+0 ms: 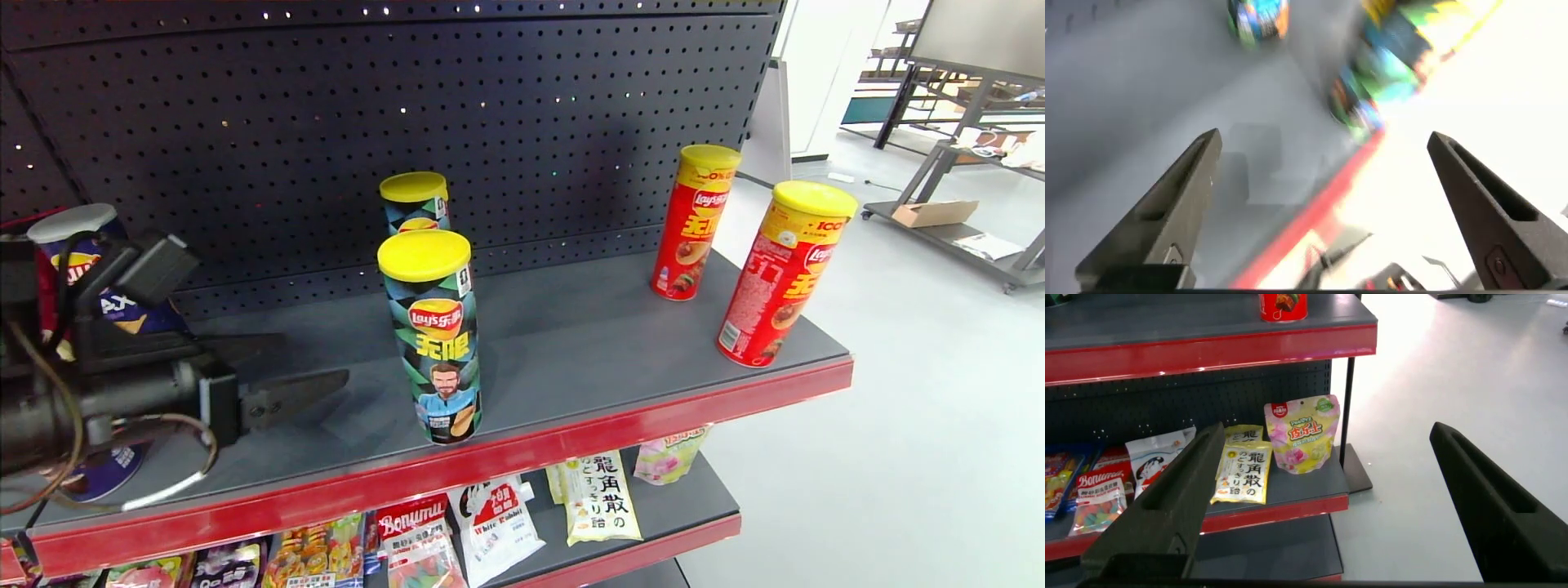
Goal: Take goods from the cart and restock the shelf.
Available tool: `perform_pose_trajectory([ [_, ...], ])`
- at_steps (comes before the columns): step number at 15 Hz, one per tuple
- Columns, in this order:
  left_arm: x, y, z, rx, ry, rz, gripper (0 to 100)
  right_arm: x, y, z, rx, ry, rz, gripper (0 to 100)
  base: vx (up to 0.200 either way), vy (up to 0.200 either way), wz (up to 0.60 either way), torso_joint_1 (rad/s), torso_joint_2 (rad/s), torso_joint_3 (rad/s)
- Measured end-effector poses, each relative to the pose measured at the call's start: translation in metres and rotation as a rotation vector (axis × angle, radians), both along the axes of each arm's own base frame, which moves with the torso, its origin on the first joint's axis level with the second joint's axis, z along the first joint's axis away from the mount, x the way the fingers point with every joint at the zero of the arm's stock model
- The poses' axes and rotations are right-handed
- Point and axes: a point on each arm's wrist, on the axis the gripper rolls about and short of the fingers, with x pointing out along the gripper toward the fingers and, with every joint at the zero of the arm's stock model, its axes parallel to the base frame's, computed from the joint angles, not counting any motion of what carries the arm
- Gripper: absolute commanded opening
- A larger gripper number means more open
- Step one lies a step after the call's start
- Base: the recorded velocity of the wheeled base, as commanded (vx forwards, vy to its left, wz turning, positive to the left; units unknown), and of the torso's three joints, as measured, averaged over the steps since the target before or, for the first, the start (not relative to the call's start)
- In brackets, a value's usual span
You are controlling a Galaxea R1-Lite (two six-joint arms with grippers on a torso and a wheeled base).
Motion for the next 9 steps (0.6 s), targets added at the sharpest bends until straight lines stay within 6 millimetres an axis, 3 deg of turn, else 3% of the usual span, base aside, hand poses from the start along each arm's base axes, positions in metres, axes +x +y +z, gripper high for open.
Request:
perform_pose_trajectory([
  [5,-0.138,0.024,0.019,-0.009,-0.110,0.065,100,0.000,0.000,0.000,0.000,0.000,0.000,100,0.000,0.000,0.00,0.000,0.00,0.000],
  [7,-0.182,0.031,0.010,-0.001,-0.185,0.181,100,0.000,0.000,0.000,0.000,-0.001,0.000,100,0.000,0.000,0.00,0.000,0.00,0.000],
  [9,-0.212,0.037,-0.007,-0.002,-0.256,0.328,100,0.000,0.000,0.000,0.000,0.000,0.000,100,0.000,0.000,0.00,0.000,0.00,0.000],
])
